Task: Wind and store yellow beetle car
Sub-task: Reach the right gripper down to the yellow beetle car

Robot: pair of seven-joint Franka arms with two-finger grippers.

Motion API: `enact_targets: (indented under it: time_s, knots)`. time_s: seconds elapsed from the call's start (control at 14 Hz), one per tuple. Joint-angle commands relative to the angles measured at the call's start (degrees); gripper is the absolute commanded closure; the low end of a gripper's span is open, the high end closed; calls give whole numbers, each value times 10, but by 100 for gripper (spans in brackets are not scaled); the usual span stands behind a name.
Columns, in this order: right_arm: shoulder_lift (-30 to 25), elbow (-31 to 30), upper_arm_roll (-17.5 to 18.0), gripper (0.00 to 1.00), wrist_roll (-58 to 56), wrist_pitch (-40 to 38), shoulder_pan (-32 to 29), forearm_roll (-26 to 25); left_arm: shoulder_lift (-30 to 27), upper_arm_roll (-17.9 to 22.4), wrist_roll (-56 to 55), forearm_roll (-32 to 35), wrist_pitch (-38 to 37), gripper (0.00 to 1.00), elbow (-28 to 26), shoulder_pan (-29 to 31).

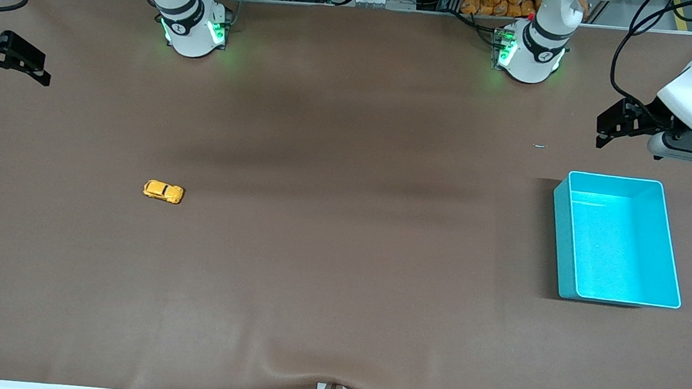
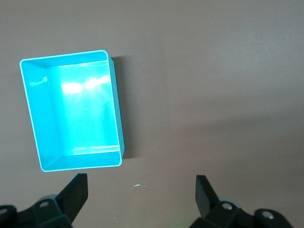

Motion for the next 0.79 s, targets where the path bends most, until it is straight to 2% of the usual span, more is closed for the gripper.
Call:
enact_targets:
  time_s: [0.0, 0.14, 0.29, 0.5, 0.72]
  knots:
    - [2, 11, 0, 0, 6, -5, -2, 0, -4, -4, -5, -4, -6, 0, 4, 1]
    - [3, 7, 0, 0, 3, 2, -3, 1, -3, -4, -5, -7, -6, 0, 5, 1]
    - [5, -22, 3, 0, -17, 42, -1, -6, -3, -4, -5, -9, -5, 0, 8, 0]
    - [6, -141, 11, 0, -143, 186, -7, -7, -2, -4, -4, -4, -4, 0, 8, -5]
    - [19, -260, 47, 0, -280, 338, -13, -8, -1, -1, -1, -3, -4, 0, 7, 1]
